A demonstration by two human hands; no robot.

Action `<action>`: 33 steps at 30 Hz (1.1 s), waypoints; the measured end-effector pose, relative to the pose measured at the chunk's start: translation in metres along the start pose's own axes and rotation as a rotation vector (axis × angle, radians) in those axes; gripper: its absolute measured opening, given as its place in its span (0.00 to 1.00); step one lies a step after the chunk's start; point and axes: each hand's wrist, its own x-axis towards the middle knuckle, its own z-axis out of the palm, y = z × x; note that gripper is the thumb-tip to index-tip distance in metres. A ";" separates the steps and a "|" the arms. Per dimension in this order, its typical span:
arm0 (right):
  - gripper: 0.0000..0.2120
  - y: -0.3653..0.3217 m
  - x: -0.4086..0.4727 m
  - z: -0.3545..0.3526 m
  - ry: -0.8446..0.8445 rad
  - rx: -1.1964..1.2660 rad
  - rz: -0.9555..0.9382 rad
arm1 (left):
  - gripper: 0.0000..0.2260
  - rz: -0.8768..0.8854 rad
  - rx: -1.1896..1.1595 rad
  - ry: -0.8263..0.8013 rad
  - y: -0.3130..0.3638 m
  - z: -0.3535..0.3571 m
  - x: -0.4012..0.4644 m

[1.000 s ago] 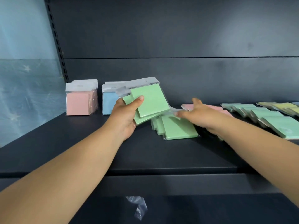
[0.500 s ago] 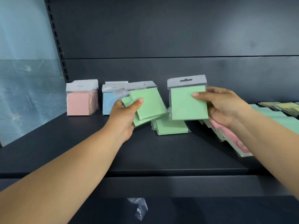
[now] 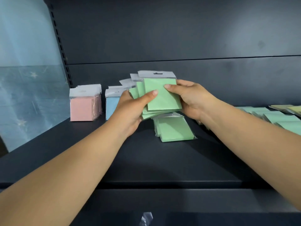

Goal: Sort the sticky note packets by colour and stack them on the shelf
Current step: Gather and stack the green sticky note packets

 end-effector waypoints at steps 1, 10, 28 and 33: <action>0.03 -0.003 0.006 0.001 -0.008 -0.006 -0.017 | 0.10 0.016 0.006 -0.010 0.005 0.000 0.006; 0.08 -0.014 0.073 -0.017 -0.047 -0.234 -0.085 | 0.08 0.091 0.379 -0.061 0.014 0.003 0.092; 0.14 0.074 0.152 -0.041 0.138 -0.657 0.051 | 0.20 0.010 0.388 0.233 -0.092 -0.002 0.151; 0.13 0.076 0.146 -0.038 0.134 -0.732 0.056 | 0.17 -0.002 0.427 0.186 -0.092 -0.002 0.141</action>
